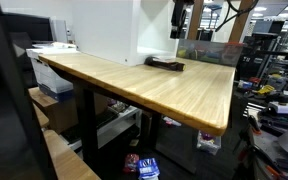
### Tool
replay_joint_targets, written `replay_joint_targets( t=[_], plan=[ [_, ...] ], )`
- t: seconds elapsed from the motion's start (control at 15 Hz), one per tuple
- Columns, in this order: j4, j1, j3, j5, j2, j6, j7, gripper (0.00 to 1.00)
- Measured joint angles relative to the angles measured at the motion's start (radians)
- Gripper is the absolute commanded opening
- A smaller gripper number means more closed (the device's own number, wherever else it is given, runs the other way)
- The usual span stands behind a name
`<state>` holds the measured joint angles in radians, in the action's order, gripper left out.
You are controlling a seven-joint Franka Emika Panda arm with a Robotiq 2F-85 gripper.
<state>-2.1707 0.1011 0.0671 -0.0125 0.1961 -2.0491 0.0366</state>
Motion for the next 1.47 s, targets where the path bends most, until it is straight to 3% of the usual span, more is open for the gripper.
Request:
replay_joint_targets(
  t=[0.67, 1.0, 1.27, 1.4, 1.47],
  plan=[
    [-0.108, 0.001, 0.009, 0.016, 0.006, 0.066, 0.025, 1.0],
    [-0.141, 0.006, 0.017, 0.032, 0.016, 0.085, 0.026, 0.85],
    [-0.155, 0.007, 0.023, 0.034, 0.016, 0.085, 0.026, 0.9],
    [-0.156, 0.007, 0.027, 0.037, 0.015, 0.084, 0.026, 0.89],
    [-0.156, 0.007, 0.029, 0.039, 0.014, 0.084, 0.026, 0.84]
  ],
)
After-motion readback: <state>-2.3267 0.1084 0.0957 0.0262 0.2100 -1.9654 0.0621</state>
